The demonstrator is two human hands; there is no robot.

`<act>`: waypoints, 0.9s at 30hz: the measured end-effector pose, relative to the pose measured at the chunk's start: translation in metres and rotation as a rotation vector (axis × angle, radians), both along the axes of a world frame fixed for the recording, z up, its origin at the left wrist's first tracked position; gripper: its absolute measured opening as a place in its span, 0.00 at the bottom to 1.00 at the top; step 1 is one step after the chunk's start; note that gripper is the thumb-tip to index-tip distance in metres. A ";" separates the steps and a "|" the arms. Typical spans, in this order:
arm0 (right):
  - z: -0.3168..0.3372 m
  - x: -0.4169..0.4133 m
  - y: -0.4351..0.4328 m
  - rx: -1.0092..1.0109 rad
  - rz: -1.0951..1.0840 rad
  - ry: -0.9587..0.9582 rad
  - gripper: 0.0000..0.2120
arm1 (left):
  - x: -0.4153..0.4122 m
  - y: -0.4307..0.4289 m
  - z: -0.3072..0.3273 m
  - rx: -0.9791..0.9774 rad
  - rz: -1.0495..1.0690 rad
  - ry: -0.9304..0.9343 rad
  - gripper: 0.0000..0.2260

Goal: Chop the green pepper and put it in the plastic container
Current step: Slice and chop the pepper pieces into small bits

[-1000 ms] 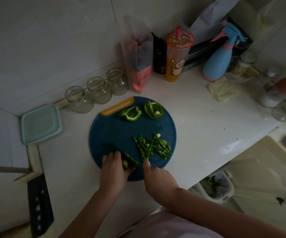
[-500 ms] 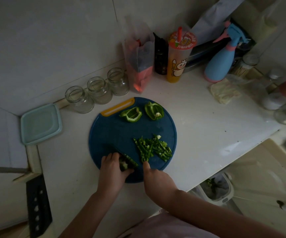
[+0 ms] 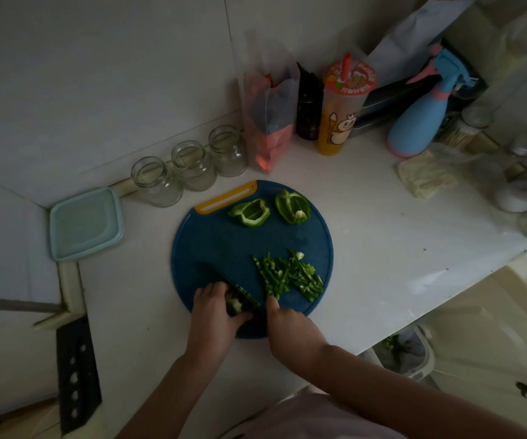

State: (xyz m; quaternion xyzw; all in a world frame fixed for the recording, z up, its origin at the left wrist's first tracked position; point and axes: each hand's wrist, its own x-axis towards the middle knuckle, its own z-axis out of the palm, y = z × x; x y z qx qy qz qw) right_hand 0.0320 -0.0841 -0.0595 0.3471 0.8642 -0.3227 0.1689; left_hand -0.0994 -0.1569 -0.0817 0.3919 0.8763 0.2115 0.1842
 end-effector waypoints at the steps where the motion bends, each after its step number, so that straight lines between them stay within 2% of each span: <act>1: 0.000 -0.002 0.001 -0.015 -0.007 0.003 0.20 | 0.000 0.000 -0.001 0.004 0.002 -0.001 0.22; 9: 0.006 -0.019 0.004 -0.066 -0.054 0.026 0.10 | 0.000 -0.001 -0.002 0.037 -0.001 0.008 0.22; 13: 0.007 -0.017 0.001 -0.083 -0.121 0.059 0.10 | 0.002 -0.003 -0.004 0.061 -0.015 0.021 0.22; 18: 0.009 -0.016 0.003 -0.081 -0.106 0.040 0.12 | 0.003 -0.001 0.001 0.053 0.021 -0.008 0.24; 24: 0.005 -0.007 0.004 -0.169 -0.195 0.091 0.13 | 0.005 -0.003 0.002 0.099 0.025 -0.061 0.23; 27: 0.001 -0.008 0.001 -0.183 -0.241 0.125 0.12 | 0.009 -0.009 0.001 0.129 -0.002 -0.022 0.22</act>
